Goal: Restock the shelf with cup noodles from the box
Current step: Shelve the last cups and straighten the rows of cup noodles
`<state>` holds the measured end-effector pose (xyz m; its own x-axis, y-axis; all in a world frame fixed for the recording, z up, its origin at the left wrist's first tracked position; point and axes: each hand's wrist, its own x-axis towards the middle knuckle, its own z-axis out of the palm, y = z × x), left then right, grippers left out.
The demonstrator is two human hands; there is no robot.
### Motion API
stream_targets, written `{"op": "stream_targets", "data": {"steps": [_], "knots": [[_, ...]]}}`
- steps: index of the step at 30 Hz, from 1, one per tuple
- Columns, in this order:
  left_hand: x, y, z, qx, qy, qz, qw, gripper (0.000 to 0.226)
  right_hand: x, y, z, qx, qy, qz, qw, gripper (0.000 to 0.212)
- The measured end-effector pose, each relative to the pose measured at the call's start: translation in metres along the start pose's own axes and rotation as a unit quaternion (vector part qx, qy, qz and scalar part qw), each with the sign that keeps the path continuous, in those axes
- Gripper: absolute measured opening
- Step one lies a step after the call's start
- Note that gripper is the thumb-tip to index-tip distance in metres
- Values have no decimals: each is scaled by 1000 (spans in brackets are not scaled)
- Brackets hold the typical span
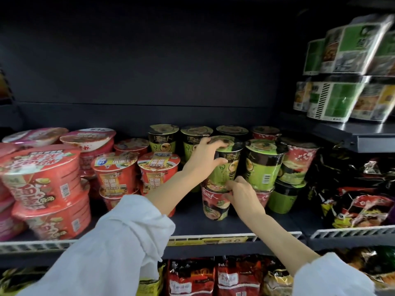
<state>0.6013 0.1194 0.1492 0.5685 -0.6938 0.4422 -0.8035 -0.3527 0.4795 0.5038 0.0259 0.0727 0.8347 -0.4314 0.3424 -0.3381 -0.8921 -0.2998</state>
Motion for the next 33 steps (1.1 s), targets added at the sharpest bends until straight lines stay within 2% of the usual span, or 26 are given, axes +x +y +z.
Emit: {"op": "stream_targets", "data": {"steps": [10, 13, 16, 19, 26, 33], "knots": [[-18, -33, -44, 44, -21, -27, 998, 39, 23, 0, 6, 93, -43, -86, 991, 16], [-20, -38, -58, 50, -48, -18, 997, 35, 33, 0, 8, 138, -60, -73, 986, 24], [-20, -42, -67, 59, -68, -11, 996, 33, 36, -7, 11, 169, -78, -45, 981, 43], [-21, -44, -69, 52, -64, -16, 996, 34, 37, -13, 17, 186, -57, -22, 981, 52], [-15, -36, -50, 50, -5, -29, 998, 40, 35, -15, 21, 191, -43, -15, 980, 48], [-14, -46, -48, 47, -7, -1, 999, 36, 32, -23, 30, 226, -13, 22, 974, 42]]}}
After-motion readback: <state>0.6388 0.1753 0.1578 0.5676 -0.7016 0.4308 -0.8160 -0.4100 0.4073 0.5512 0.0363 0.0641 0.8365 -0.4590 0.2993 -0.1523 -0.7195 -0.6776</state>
